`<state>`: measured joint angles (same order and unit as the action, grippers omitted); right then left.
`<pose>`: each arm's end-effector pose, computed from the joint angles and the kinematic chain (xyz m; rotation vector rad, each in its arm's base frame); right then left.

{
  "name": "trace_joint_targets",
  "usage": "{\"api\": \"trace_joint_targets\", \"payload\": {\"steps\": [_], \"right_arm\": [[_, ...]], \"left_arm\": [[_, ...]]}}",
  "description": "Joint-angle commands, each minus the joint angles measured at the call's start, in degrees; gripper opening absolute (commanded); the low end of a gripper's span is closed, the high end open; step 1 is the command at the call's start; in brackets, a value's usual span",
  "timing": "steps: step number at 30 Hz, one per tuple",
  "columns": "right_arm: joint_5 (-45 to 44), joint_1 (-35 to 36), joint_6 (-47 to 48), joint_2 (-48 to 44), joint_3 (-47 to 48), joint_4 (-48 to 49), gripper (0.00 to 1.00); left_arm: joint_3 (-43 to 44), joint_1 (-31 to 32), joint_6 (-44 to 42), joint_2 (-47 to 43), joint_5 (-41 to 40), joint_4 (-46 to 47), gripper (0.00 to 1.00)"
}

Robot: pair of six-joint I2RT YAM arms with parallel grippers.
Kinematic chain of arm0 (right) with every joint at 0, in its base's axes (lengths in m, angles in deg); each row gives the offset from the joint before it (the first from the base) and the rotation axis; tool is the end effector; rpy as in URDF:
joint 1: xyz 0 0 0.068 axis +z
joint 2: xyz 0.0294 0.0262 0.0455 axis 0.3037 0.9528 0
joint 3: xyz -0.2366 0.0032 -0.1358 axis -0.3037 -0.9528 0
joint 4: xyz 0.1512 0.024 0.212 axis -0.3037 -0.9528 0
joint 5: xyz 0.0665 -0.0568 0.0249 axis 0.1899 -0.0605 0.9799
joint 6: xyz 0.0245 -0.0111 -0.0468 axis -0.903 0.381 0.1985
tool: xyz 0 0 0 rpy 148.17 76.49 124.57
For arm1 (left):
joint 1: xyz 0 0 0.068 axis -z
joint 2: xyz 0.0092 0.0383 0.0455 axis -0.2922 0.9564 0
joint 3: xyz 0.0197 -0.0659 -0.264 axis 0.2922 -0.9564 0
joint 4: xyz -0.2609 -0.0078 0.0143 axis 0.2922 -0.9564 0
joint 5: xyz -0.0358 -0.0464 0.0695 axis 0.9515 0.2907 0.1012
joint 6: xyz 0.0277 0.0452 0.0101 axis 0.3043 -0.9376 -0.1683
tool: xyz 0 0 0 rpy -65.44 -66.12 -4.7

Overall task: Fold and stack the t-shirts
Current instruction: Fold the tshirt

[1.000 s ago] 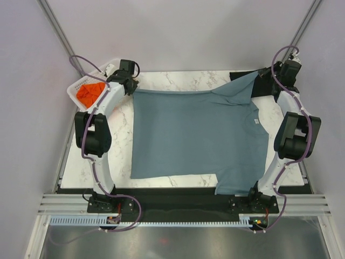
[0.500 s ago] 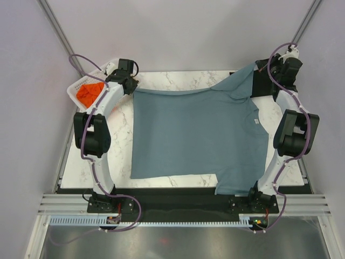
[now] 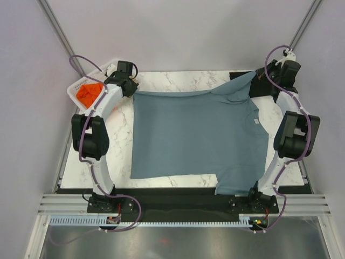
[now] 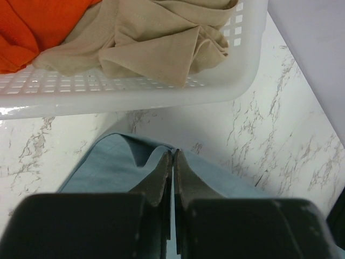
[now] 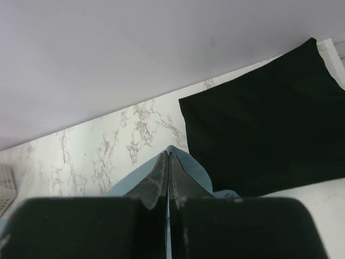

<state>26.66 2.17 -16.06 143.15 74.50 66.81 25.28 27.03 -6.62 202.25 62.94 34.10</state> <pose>0.4576 -0.1134 0.2830 0.3560 1.7740 0.4484 0.4411 -0.0673 0.2776 -1.0386 2.1119 -0.1996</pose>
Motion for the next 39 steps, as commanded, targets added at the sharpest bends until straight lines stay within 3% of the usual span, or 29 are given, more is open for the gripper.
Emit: {"api": "trace_joint_targets", "payload": {"steps": [1, 9, 18, 28, 39], "right_arm": [[-1.70, -0.93, 4.19, -7.17, -2.66, -2.49, 0.00], [-2.31, -2.77, 4.54, -13.66, -10.49, -6.53, 0.00], [-6.00, -3.65, 4.10, -22.55, -23.75, -11.72, 0.00], [-7.15, -6.11, 3.75, -24.31, -27.28, -20.86, 0.00], [-3.37, -6.11, 1.47, -27.48, -28.25, -26.31, 0.00]], "left_arm": [[-2.44, -0.81, -3.52, -4.40, 0.53, 1.35, 0.02], [-8.25, -2.31, -6.33, -7.65, 2.11, 1.35, 0.02], [-14.32, -2.13, -9.76, -6.69, 10.80, 1.44, 0.02], [-21.96, -1.43, -10.64, -8.36, 9.94, 1.70, 0.02], [-22.14, -1.43, -13.10, -7.04, 6.87, 1.53, 0.02]]}}
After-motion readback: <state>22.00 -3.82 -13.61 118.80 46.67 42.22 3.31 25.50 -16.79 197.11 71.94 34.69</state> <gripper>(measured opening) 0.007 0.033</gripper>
